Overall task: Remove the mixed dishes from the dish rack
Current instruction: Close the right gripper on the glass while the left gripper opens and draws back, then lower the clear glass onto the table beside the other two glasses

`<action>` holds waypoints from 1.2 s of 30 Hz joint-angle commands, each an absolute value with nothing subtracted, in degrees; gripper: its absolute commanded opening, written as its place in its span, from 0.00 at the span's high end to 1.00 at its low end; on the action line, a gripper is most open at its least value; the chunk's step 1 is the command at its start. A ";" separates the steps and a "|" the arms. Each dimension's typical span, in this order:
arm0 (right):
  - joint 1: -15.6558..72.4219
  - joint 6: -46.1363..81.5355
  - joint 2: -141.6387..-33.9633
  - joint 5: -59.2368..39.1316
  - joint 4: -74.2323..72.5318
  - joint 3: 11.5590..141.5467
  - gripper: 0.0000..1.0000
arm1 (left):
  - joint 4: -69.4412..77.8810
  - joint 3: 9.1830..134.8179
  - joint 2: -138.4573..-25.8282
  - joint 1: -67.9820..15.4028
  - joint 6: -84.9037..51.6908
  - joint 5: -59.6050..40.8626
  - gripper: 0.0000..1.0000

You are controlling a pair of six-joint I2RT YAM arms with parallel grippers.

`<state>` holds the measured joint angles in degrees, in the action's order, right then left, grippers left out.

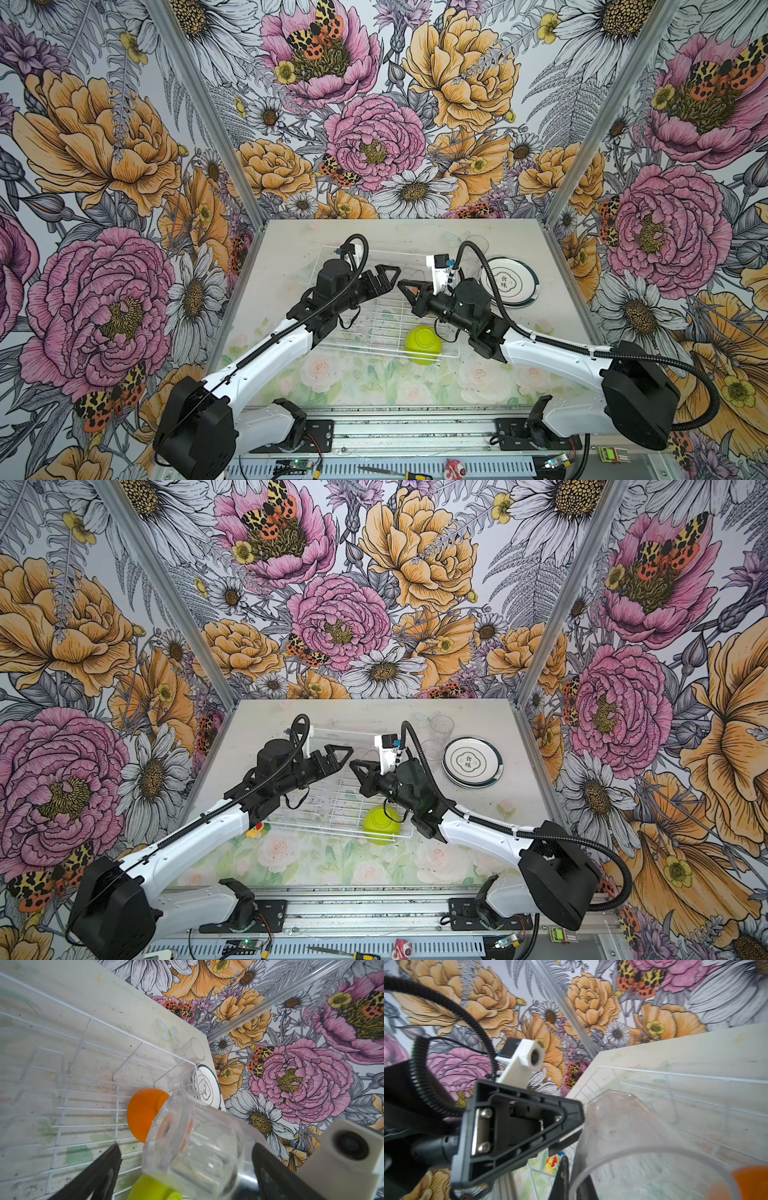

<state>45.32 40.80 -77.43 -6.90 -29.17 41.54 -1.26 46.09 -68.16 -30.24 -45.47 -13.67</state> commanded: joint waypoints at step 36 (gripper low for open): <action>26.84 37.35 -59.10 5.62 15.82 35.56 1.00 | -18.27 44.54 -55.42 -32.11 -37.26 -9.63 0.01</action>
<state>27.94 39.27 -56.10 12.16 14.63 32.60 -16.86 44.34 -55.72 -31.16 -38.63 -10.33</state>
